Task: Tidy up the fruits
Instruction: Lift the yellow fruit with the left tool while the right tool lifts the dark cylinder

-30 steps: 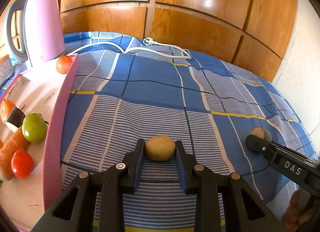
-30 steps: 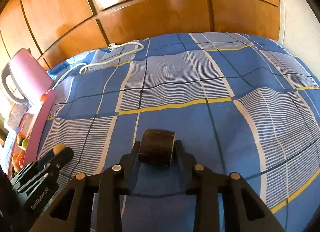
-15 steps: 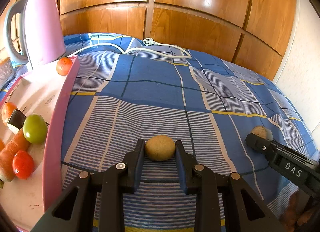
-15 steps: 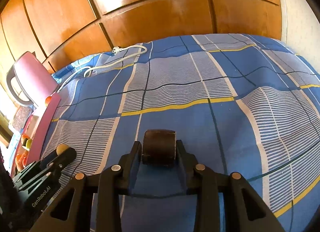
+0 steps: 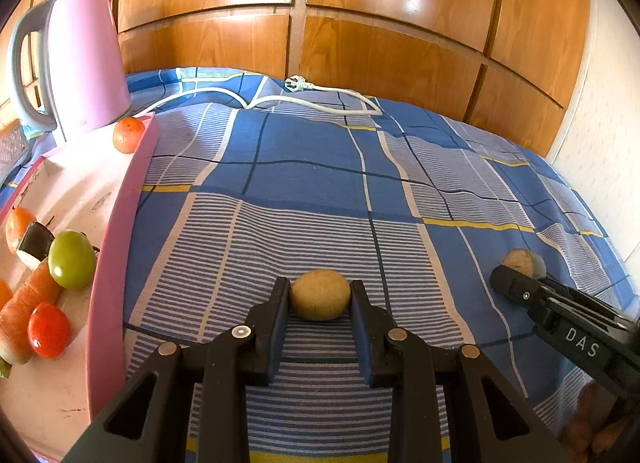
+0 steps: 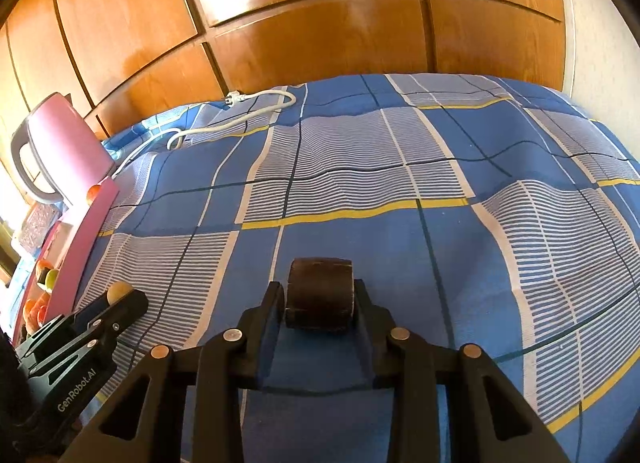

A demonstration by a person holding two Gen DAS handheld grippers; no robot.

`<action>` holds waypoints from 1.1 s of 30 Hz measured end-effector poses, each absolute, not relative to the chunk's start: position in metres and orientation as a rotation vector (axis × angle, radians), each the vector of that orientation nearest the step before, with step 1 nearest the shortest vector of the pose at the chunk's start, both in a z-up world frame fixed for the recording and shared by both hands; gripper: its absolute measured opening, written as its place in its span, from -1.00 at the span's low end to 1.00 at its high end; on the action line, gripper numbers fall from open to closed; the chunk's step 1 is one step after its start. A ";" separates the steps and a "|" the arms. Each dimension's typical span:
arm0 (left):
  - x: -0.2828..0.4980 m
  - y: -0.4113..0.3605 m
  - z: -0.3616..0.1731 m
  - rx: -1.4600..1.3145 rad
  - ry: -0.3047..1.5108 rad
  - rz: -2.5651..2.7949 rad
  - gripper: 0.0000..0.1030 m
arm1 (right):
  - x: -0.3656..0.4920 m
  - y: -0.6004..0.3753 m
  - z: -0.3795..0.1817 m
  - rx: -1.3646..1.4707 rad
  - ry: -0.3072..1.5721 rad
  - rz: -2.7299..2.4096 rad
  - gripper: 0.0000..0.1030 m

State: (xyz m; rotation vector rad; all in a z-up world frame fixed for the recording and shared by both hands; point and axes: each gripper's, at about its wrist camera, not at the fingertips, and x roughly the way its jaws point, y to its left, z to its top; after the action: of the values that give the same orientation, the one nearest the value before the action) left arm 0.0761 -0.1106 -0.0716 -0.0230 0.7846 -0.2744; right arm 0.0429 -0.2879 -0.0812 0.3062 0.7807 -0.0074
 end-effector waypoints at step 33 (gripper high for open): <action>0.033 -0.064 0.000 -0.065 0.712 -0.210 -0.43 | 0.029 -0.235 -0.061 0.209 0.865 0.147 -0.46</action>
State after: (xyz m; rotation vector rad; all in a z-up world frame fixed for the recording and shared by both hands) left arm 0.0334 -0.0636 -0.0004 -0.0649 0.7118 -0.2100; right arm 0.0286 -0.2347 -0.0606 0.2085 0.8646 0.1472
